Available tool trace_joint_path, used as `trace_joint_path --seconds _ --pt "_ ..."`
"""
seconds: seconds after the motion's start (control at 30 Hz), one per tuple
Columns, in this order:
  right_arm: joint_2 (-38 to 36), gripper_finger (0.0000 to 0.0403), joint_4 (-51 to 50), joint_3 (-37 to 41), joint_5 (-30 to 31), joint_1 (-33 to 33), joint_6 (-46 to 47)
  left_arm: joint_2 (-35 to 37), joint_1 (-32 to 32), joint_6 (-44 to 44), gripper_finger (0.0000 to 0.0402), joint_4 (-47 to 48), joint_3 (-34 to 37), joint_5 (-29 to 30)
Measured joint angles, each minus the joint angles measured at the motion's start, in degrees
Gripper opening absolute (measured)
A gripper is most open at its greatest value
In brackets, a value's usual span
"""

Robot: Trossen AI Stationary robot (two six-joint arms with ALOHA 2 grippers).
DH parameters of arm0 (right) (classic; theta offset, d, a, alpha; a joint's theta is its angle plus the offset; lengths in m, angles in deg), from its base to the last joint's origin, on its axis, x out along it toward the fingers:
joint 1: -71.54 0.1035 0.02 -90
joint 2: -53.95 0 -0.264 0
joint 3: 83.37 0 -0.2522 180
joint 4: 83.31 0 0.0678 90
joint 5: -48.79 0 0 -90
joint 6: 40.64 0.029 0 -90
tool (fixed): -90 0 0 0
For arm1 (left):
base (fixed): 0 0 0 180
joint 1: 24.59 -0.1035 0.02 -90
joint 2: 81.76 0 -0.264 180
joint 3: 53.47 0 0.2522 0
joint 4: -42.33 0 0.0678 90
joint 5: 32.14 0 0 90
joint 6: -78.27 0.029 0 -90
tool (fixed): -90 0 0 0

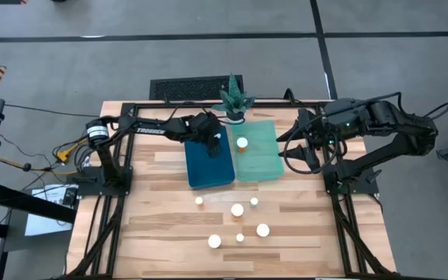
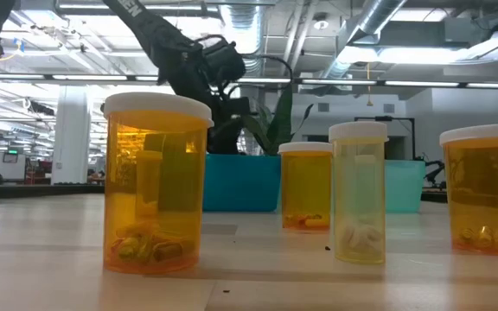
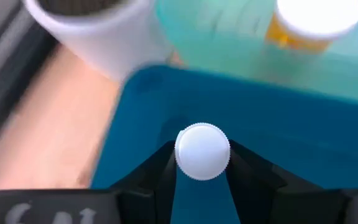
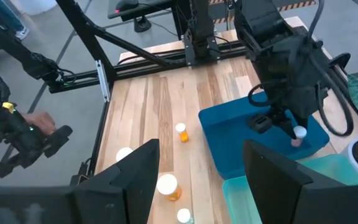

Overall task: Pick and place medicine bottles into bin by pill shape (circle, oval)
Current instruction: Adjust the pink tablet bottle in the blue bin

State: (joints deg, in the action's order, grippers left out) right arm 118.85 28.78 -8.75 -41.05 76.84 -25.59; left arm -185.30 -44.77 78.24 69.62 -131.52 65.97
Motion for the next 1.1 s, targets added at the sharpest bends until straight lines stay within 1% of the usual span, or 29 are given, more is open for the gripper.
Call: trace_joint_path --seconds 0.17,0.5,0.6,0.77,0.97,1.1 --pt "-0.02 0.0238 -0.09 0.0 -0.02 -0.02 0.02 -1.33 0.24 -0.92 0.0117 -0.03 0.02 -0.19" --pt "-0.02 0.0238 -0.27 0.0 -0.04 -0.02 0.01 -1.45 0.31 -1.71 0.0123 -0.56 0.0 -0.01" --pt "-0.02 0.0238 -0.28 0.0 -0.04 -0.02 -0.09 -1.45 0.28 -1.71 0.0138 -0.56 0.0 0.08" --pt "-0.02 0.0238 -0.3 0.0 -0.07 -0.02 -0.31 -1.52 0.31 -1.72 0.0176 -0.85 0.0 -0.07" --pt "-0.02 0.0238 -0.32 0.0 -0.09 -0.02 -0.46 -1.52 0.3 -2.03 0.0225 -0.65 0.0 -2.32" --pt "-0.02 0.0238 -0.52 0.0 -0.11 -0.02 -0.48 -1.52 0.31 -2.15 0.0247 3.21 -1.47 -3.22"
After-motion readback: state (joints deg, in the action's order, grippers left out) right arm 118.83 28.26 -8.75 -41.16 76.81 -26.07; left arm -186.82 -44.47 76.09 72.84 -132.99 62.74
